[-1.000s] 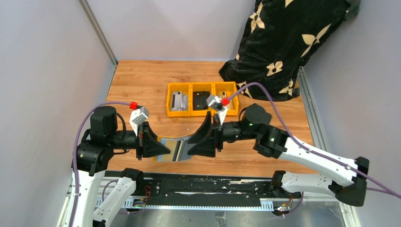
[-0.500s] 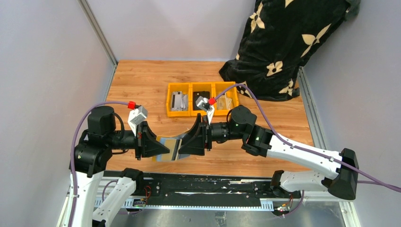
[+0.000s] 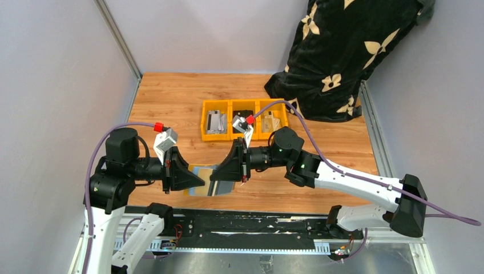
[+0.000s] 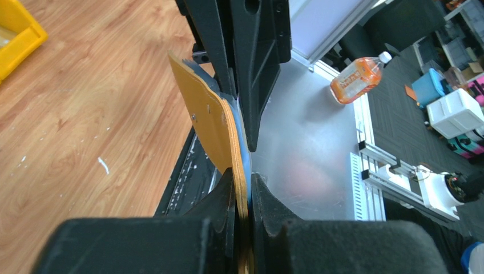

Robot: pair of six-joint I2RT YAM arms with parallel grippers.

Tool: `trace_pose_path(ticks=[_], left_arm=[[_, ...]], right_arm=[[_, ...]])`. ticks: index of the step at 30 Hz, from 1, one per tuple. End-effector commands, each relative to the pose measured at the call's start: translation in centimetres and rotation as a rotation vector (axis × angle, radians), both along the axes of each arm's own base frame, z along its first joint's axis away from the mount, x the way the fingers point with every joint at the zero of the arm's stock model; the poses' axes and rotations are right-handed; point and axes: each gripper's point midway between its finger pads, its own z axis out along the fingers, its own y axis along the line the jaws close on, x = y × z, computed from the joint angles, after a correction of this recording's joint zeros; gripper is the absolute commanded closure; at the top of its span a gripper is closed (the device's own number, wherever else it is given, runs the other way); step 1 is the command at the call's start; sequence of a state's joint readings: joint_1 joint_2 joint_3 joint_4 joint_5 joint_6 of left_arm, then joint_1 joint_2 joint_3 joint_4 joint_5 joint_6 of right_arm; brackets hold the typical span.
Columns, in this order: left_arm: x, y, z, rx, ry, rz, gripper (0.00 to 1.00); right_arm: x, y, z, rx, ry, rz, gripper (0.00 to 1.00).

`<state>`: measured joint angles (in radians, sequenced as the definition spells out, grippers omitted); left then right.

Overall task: Take the credit cards out of the card holder
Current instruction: Remove the credit card from the card holder.

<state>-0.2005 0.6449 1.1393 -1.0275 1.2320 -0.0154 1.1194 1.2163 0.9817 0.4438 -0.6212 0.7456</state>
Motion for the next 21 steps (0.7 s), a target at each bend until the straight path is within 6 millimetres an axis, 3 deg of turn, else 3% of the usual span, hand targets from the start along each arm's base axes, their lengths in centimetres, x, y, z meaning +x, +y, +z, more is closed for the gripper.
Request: trace_pose_path(ticks=[1, 6, 12, 21], left_arm=[[-2.7, -0.2, 1.7, -0.080, 0.001, -0.145, 0.88], [-3.0, -0.2, 2.0, -0.089, 0.002, -0.159, 0.88], [-2.4, -0.3, 2.2, -0.080, 0.003, -0.143, 0.93], [-1.1, -0.2, 1.8, -0.040, -0.014, -0.072, 1.00]], right_arm=[[-0.7, -0.6, 1.4, 0.067, -0.027, 0.009, 1.00], [-1.8, -2.0, 0.6, 0.044, -0.043, 0.046, 1.00], [-2.7, -3.4, 0.9, 0.076, -0.062, 0.061, 1.00], [-2.6, -4.6, 0.5, 0.031, -0.088, 0.031, 1.00]])
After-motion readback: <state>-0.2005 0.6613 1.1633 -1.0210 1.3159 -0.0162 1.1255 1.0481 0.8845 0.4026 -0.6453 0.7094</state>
